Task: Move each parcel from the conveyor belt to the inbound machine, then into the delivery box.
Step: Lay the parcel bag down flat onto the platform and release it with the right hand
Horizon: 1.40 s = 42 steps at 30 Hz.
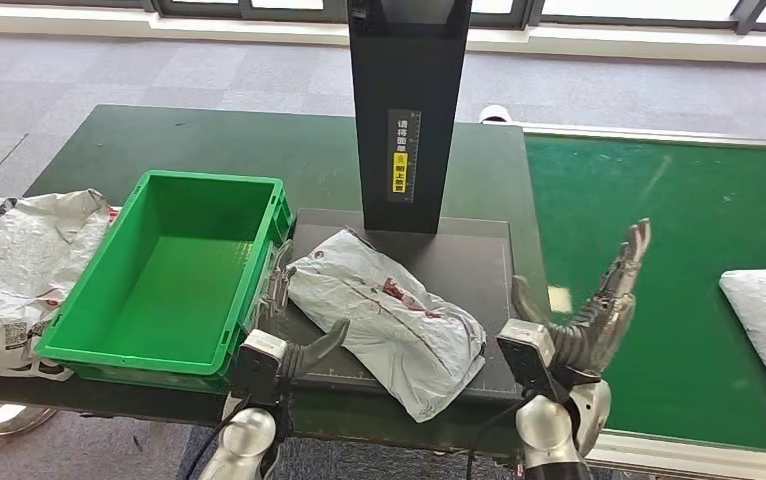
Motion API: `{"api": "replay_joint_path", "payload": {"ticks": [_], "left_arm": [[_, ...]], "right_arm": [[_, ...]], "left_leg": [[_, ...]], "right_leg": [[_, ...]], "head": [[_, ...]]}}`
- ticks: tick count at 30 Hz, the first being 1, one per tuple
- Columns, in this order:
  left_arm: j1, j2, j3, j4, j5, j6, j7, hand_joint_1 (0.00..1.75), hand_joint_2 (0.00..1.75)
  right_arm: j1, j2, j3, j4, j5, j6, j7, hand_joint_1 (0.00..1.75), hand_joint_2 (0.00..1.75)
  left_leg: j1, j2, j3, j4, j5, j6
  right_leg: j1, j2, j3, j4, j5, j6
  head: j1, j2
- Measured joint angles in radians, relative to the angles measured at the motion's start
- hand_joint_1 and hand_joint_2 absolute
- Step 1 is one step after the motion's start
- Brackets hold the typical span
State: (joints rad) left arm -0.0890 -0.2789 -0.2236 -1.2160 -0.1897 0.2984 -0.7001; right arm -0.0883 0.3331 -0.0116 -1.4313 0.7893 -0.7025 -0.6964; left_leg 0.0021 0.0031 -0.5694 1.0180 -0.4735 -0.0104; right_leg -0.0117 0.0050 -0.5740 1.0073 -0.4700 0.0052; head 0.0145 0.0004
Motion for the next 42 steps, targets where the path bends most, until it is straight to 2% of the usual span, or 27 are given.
{"api": "replay_joint_path", "payload": {"ticks": [8, 23, 27, 30, 34, 38, 42], "left_arm": [[-0.008, 0.0, -0.004, 0.054, -0.01, 0.007, 0.0, 0.0, 1.75], [-0.019, -0.002, -0.005, 0.089, -0.013, 0.008, 0.0, 0.0, 1.75], [-0.051, -0.004, -0.011, 0.144, -0.091, 0.042, 0.006, 0.0, 1.75], [-0.132, -0.016, -0.028, 0.29, -0.249, 0.135, 0.078, 0.0, 1.75], [-0.231, -0.042, -0.077, 0.492, -0.486, 0.271, 0.259, 0.0, 1.75], [-0.289, -0.062, -0.136, 0.636, -0.601, 0.284, 0.369, 0.0, 1.75], [-0.322, -0.073, -0.189, 0.701, -0.64, 0.282, 0.426, 0.0, 1.75]], "right_arm": [[0.025, -0.003, -0.011, -0.156, -0.013, 0.001, -0.002, 0.0, 1.75], [0.038, -0.005, -0.013, -0.199, -0.016, 0.001, -0.002, 0.0, 1.75], [0.045, -0.005, -0.015, -0.24, -0.061, 0.001, -0.002, 0.0, 1.75], [0.056, -0.005, -0.016, -0.315, -0.098, 0.001, -0.002, 0.0, 1.75], [0.068, -0.005, -0.016, -0.392, -0.11, 0.001, -0.002, 0.0, 1.75], [0.073, -0.005, -0.016, -0.424, -0.115, 0.002, -0.002, 0.0, 1.75], [0.073, -0.005, -0.016, -0.425, -0.121, 0.002, -0.002, 0.0, 1.75]], "left_leg": [[0.0, 0.002, 0.001, 0.0, 0.0, 0.0], [0.0, 0.002, 0.001, 0.0, 0.0, 0.0], [0.0, 0.001, 0.001, 0.0, 0.0, 0.0], [0.0, 0.0, 0.0, 0.0, 0.0, 0.0], [0.0, 0.001, 0.001, 0.0, 0.0, 0.0], [-0.001, 0.001, 0.001, 0.0, 0.0, 0.001], [-0.001, -0.001, 0.001, 0.0, 0.0, 0.001]], "right_leg": [[0.0, 0.001, 0.0, 0.0, 0.0, 0.0], [0.0, 0.002, 0.0, 0.0, 0.0, 0.0], [0.0, 0.001, 0.0, 0.0, 0.0, 0.0], [0.0, 0.0, 0.001, 0.0, 0.0, 0.001], [-0.001, 0.001, 0.001, 0.0, 0.001, 0.002], [-0.001, 0.001, 0.001, 0.0, 0.001, 0.002], [-0.001, 0.0, 0.002, 0.0, 0.001, 0.002]], "head": [[0.0, 0.0], [0.0, 0.0], [0.0, 0.0], [0.0, 0.0], [0.0, 0.0], [0.0, 0.0], [0.0, 0.0]]}}
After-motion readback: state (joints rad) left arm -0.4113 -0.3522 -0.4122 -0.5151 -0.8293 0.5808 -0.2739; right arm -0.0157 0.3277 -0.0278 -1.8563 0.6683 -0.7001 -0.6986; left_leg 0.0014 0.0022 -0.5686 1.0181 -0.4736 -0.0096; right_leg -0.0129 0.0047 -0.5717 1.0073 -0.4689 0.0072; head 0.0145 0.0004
